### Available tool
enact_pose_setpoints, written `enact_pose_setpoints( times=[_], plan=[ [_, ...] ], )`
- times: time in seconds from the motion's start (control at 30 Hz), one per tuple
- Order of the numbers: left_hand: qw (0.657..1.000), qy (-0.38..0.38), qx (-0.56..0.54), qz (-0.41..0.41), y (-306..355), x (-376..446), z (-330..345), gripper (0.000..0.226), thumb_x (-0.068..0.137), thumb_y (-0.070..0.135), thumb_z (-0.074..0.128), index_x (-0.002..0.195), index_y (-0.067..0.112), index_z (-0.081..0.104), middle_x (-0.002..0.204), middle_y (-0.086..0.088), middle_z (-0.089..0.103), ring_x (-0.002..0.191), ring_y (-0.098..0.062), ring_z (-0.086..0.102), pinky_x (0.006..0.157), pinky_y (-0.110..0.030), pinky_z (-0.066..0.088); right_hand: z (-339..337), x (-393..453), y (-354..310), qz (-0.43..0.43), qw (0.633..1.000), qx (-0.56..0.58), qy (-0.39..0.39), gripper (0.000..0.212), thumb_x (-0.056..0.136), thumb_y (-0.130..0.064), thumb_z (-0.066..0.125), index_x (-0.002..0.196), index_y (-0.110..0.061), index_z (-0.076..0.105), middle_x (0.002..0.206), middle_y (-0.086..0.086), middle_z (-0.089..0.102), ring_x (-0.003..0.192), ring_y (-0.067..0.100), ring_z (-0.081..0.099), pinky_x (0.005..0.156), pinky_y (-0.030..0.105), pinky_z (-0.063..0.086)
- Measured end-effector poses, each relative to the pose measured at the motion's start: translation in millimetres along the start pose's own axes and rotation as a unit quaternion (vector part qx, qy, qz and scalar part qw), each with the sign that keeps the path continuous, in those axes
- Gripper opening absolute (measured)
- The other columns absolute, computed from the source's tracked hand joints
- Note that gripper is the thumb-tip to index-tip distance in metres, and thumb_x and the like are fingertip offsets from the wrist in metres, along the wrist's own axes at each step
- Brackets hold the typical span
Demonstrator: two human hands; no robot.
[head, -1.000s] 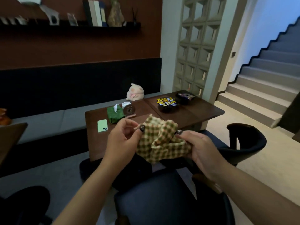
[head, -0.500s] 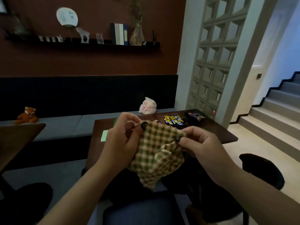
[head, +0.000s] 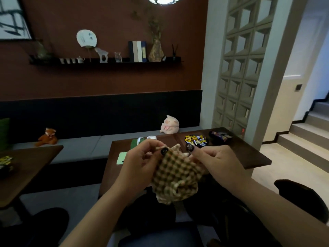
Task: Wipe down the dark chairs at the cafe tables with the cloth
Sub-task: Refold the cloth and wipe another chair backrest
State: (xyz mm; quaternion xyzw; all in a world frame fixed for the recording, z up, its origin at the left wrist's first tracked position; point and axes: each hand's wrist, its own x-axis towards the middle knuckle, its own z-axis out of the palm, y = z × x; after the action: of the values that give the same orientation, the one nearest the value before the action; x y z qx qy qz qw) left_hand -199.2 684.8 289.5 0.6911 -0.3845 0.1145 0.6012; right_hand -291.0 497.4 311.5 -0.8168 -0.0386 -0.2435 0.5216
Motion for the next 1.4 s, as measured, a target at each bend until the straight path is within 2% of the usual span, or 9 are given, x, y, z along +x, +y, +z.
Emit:
enact_pose_setpoints(
  times=[0.2,0.33,0.47,0.57,0.73,0.93,1.07,1.2,1.4],
  plan=[
    [1.0,0.02,0.003,0.006,-13,1,-21,0.03,0.092,0.008,0.06,0.091,0.037,0.067,0.09,0.008,0.071,0.083,-0.009,0.068,0.071,-0.021,0.053,30,7,-11,-0.025,0.997,0.006,-0.077,0.027,0.069,-0.038,0.076,0.086,-0.017,0.077,0.096,-0.002,0.069,0.092,0.004,0.065,0.083,0.02,0.052],
    [0.995,0.078,-0.036,-0.044,-25,-6,-16,0.004,0.092,0.029,0.06,0.091,0.028,0.064,0.086,0.005,0.07,0.076,-0.008,0.066,0.065,-0.019,0.053,52,17,-5,-0.031,0.999,-0.017,-0.009,0.008,0.078,-0.005,0.074,0.074,-0.011,0.073,0.083,-0.001,0.072,0.081,0.008,0.068,0.073,0.025,0.056],
    [0.97,0.083,-0.13,-0.189,-26,-18,-8,0.051,0.068,0.05,0.068,0.105,0.016,0.058,0.075,-0.001,0.067,0.068,-0.01,0.061,0.062,-0.019,0.05,46,21,5,0.079,0.987,0.142,-0.007,0.011,0.085,-0.002,0.065,0.079,-0.01,0.071,0.082,0.004,0.074,0.071,0.011,0.067,0.057,0.021,0.053],
    [0.955,0.052,-0.157,-0.246,-27,-26,-7,0.046,0.074,0.035,0.074,0.111,0.013,0.056,0.062,0.007,0.066,0.058,-0.002,0.059,0.055,-0.015,0.047,37,22,11,0.099,0.973,0.208,-0.005,0.033,0.091,0.005,0.053,0.08,-0.019,0.072,0.085,0.005,0.074,0.075,0.011,0.068,0.058,0.018,0.052],
    [0.943,0.046,-0.172,-0.281,-29,-33,-4,0.019,0.085,0.012,0.071,0.104,0.015,0.066,0.075,-0.001,0.073,0.064,-0.009,0.067,0.052,-0.022,0.051,19,19,10,0.115,0.965,0.212,-0.107,0.026,0.087,-0.003,0.059,0.089,-0.022,0.075,0.092,0.006,0.073,0.082,0.017,0.067,0.069,0.027,0.055],
    [0.94,0.072,-0.215,-0.254,-18,-26,7,0.022,0.09,0.011,0.062,0.11,0.018,0.066,0.098,-0.007,0.075,0.089,-0.024,0.072,0.068,-0.033,0.059,13,7,-20,-0.056,0.985,-0.057,-0.153,0.02,0.076,-0.007,0.077,0.079,-0.026,0.074,0.084,-0.008,0.073,0.078,0.004,0.068,0.068,0.015,0.05],
    [0.928,0.06,-0.254,-0.268,-4,-21,7,0.016,0.093,0.017,0.059,0.103,0.018,0.07,0.094,-0.011,0.075,0.083,-0.02,0.072,0.065,-0.028,0.059,0,4,-44,-0.119,0.968,-0.147,-0.167,0.018,0.084,-0.013,0.068,0.088,-0.03,0.072,0.086,-0.016,0.071,0.083,0.004,0.066,0.072,0.021,0.052],
    [0.936,0.042,-0.247,-0.246,9,-13,13,0.027,0.095,0.022,0.055,0.08,0.017,0.077,0.085,-0.007,0.075,0.073,-0.012,0.068,0.063,-0.021,0.055,-10,6,-62,-0.152,0.941,-0.242,-0.182,0.035,0.086,-0.007,0.061,0.087,-0.042,0.065,0.093,-0.028,0.065,0.088,-0.009,0.061,0.074,0.003,0.042],
    [0.975,0.033,-0.137,-0.173,15,9,8,0.019,0.095,0.018,0.058,0.086,0.011,0.073,0.071,0.011,0.072,0.07,0.0,0.064,0.065,-0.016,0.052,-20,20,-67,0.041,0.948,-0.019,-0.315,0.009,0.082,-0.03,0.07,0.09,-0.027,0.071,0.091,0.002,0.074,0.088,0.014,0.07,0.074,0.02,0.054]
  ],
)
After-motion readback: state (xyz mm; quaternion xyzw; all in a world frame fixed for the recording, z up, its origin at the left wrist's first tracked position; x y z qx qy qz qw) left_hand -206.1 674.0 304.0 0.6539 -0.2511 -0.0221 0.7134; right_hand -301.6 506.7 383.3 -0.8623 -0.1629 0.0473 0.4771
